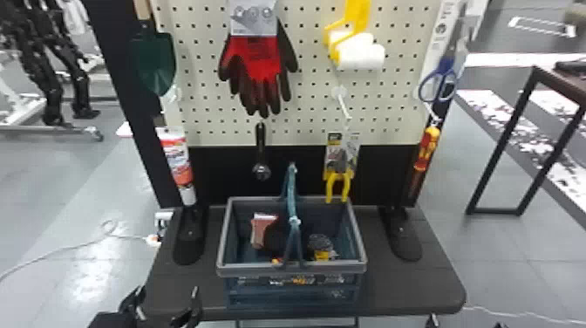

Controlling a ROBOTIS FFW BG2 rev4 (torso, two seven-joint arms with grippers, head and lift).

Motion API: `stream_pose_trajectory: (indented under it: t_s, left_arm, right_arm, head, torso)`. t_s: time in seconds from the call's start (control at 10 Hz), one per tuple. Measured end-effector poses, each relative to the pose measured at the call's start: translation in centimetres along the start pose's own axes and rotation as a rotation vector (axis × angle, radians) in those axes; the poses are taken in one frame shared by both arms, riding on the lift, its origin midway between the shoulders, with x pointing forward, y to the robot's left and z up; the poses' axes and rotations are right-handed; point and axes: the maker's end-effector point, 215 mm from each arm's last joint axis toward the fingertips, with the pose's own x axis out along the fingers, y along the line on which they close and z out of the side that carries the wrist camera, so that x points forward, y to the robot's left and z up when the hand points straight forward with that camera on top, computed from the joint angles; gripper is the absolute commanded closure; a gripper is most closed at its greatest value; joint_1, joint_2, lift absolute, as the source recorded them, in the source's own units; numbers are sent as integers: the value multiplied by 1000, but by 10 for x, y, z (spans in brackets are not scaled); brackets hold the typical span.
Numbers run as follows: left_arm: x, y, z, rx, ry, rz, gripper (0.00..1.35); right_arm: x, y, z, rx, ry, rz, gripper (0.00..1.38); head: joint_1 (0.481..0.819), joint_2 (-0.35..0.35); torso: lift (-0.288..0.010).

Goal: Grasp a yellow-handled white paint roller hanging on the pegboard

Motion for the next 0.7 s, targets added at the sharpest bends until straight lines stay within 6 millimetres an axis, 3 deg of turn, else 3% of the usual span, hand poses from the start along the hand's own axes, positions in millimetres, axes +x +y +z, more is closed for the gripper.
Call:
stream_pose_trajectory:
  t_s: [0.7]
  left_arm:
    - [0, -3, 0, -9, 2, -6, 298]
  right_arm:
    - [5, 2, 5, -6, -15, 8, 124]
  head:
    - [549, 0]
  torso:
    - [-100]
